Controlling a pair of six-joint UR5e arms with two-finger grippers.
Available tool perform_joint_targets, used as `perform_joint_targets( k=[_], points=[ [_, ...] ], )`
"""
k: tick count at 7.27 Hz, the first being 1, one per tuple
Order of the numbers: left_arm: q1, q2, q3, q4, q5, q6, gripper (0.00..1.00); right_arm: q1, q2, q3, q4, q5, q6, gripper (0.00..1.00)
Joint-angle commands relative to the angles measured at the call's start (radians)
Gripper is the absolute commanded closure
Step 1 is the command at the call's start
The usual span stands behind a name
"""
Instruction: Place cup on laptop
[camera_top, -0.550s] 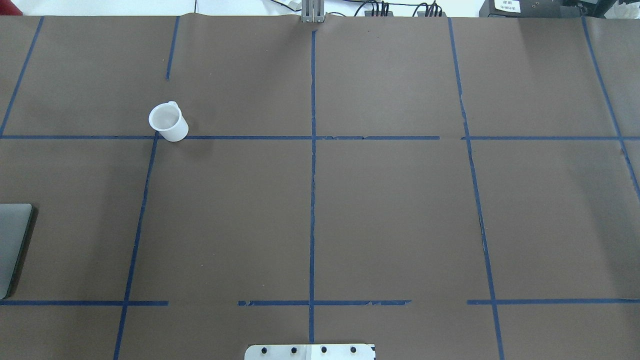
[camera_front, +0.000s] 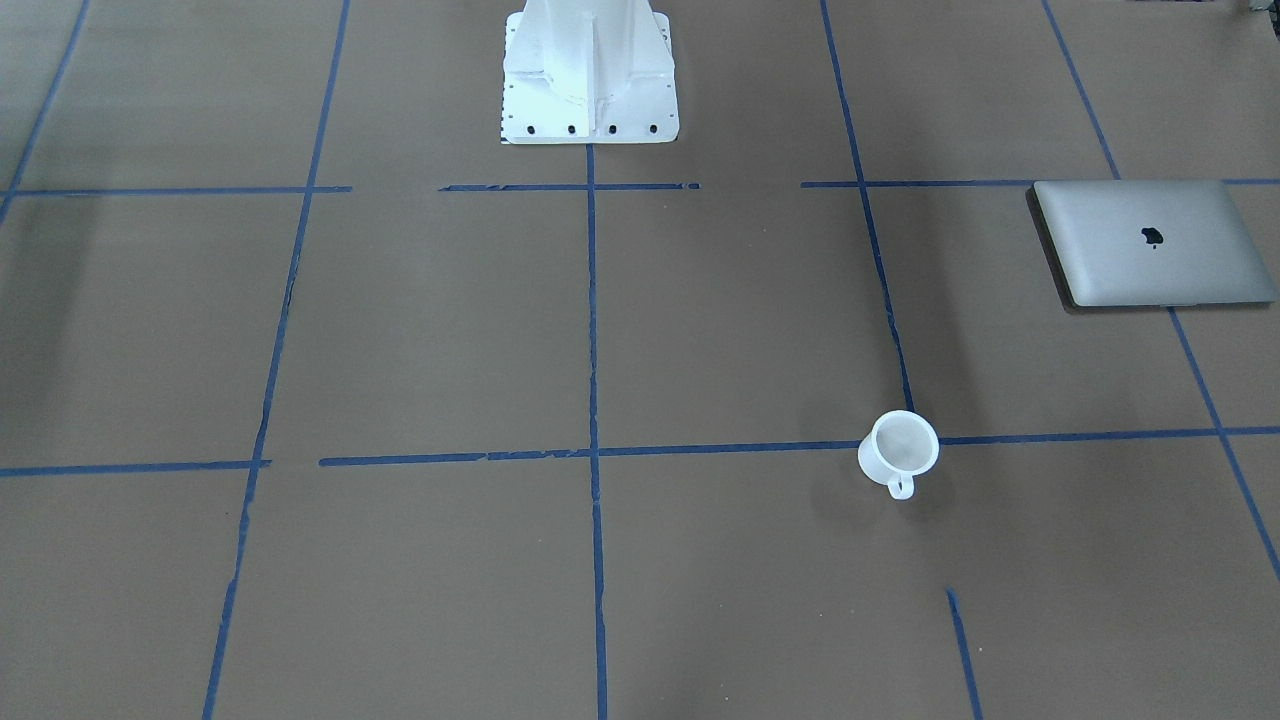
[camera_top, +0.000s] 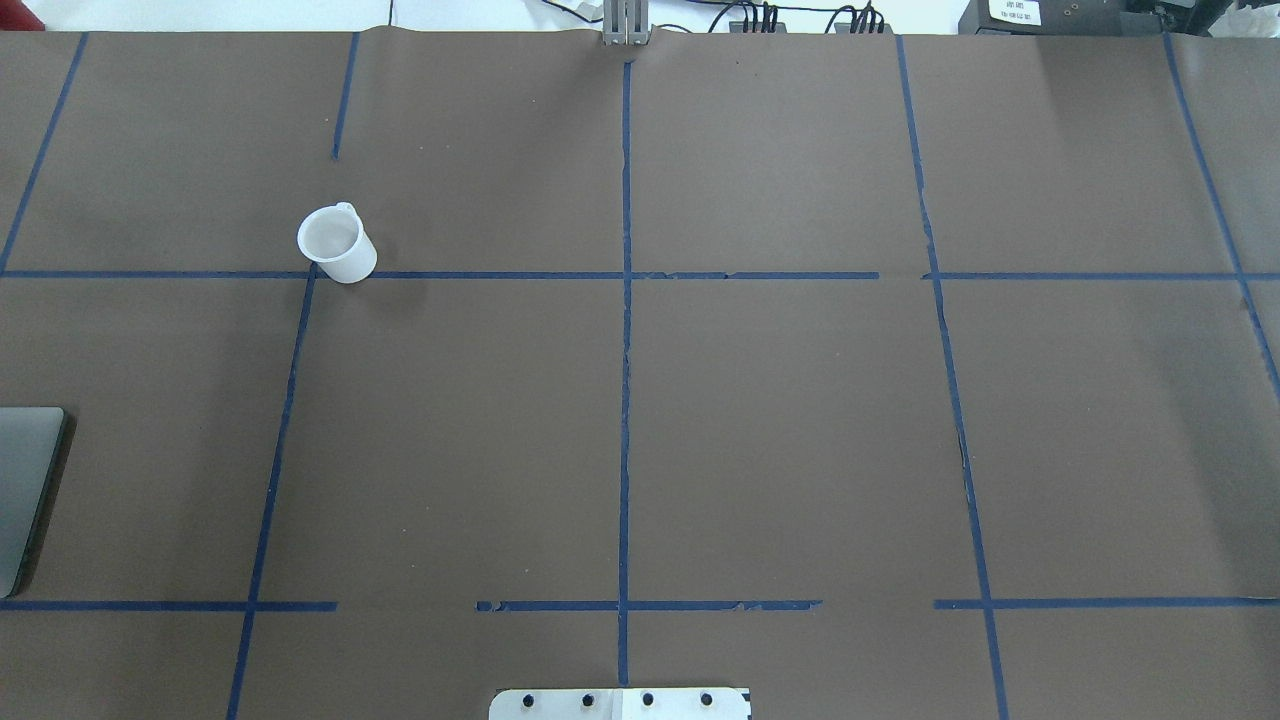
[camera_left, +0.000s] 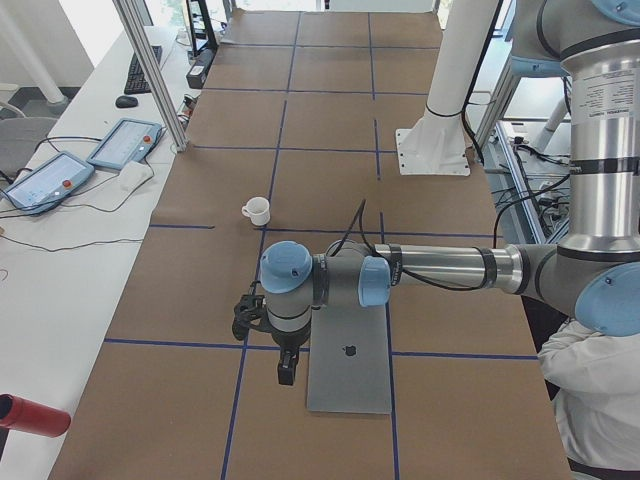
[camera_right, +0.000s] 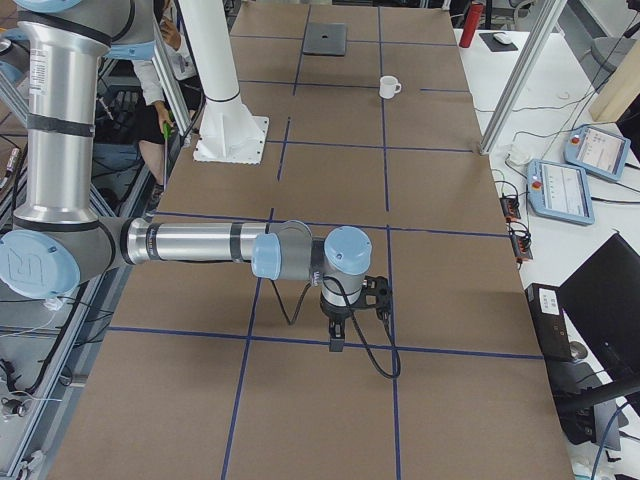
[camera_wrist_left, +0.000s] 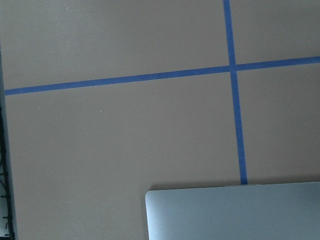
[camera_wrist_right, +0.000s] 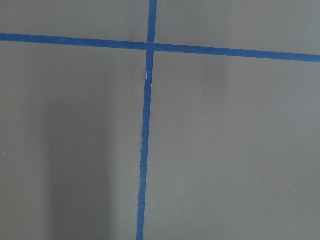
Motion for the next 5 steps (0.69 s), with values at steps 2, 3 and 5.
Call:
perform_joint_targets(
  k=[2, 3, 5],
  points=[
    [0.029, -0.008, -0.009, -0.044, -0.148, -0.014, 0.00, 0.000, 0.000, 0.000, 0.000, 0.000, 0.000, 0.00],
    [0.043, -0.058, -0.001, -0.051, -0.222, -0.080, 0.00, 0.000, 0.000, 0.000, 0.000, 0.000, 0.000, 0.00],
    [0.197, -0.234, 0.013, -0.039, -0.216, -0.105, 0.00, 0.000, 0.000, 0.000, 0.000, -0.001, 0.000, 0.00]
  ],
)
